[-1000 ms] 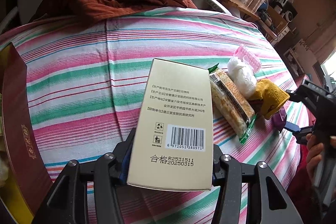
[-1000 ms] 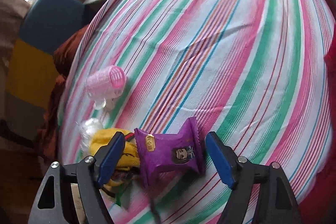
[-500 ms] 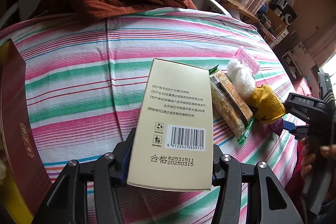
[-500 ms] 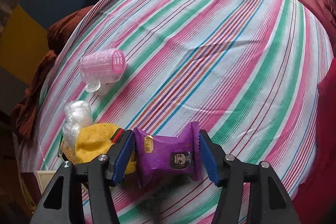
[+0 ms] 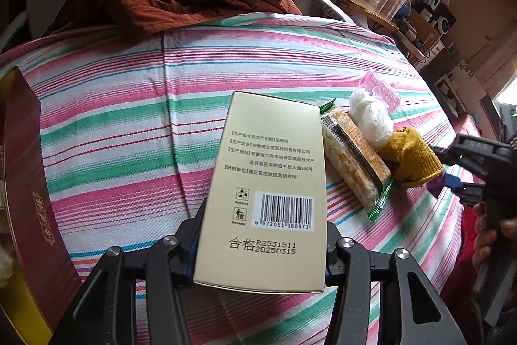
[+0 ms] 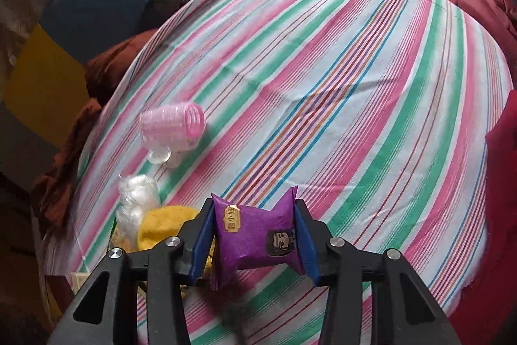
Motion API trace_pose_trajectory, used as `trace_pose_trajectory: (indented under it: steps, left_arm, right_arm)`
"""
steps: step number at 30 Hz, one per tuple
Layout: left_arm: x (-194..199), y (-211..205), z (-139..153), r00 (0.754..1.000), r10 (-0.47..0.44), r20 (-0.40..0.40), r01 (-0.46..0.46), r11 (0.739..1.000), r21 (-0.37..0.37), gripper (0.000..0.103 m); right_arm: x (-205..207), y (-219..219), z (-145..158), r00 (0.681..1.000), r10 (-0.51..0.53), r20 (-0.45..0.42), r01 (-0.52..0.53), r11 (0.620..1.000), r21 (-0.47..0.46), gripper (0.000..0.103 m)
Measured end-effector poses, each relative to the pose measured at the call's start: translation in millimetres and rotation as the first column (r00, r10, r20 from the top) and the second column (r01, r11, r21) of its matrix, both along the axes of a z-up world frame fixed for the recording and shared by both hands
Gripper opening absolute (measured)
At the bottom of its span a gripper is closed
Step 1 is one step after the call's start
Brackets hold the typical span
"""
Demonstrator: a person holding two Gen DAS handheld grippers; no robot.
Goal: Organize objects
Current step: 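Grasp the purple foil packet with the right tool while the left holds the box, then carry both items over the gold tray and open both tools to release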
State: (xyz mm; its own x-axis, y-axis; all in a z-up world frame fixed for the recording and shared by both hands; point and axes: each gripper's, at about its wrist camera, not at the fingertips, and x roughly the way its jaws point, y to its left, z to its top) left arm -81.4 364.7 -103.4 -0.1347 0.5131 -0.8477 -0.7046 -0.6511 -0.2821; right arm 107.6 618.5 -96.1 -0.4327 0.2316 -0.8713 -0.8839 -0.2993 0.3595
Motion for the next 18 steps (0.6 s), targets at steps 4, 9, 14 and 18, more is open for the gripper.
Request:
trace_pose_trajectory:
  steps: [4,9,14,18]
  left_arm:
    - [-1.7,-1.4,1.8,1.0,0.006,0.005,-0.006,1.0,0.012,0.052]
    - [-0.6,-11.7,16.9,1.0,0.014,-0.014,-0.013,0.999,0.041,0.052]
    - [6.8,-45.7,54.6,0.997,0.034,-0.066,-0.026,0.992,0.12,0.052]
    - [8.4,-85.7,77.8,0.99,0.102,-0.101,-0.086,0.984,0.155,0.052]
  right_arm:
    - [8.3,-1.8,14.4,0.995,-0.006,-0.098,0.011,0.999,0.052,0.047]
    - [9.4,-7.7,43.2,0.978,0.067,-0.199,-0.024,0.977,0.211,0.047]
    - [-33.6,-52.1,78.9,0.945,0.247,-0.215,-0.182,0.941,0.285,0.047]
    - [-79.7,-96.6,82.8,0.886,0.417,-0.205,-0.357,0.893,0.274,0.047]
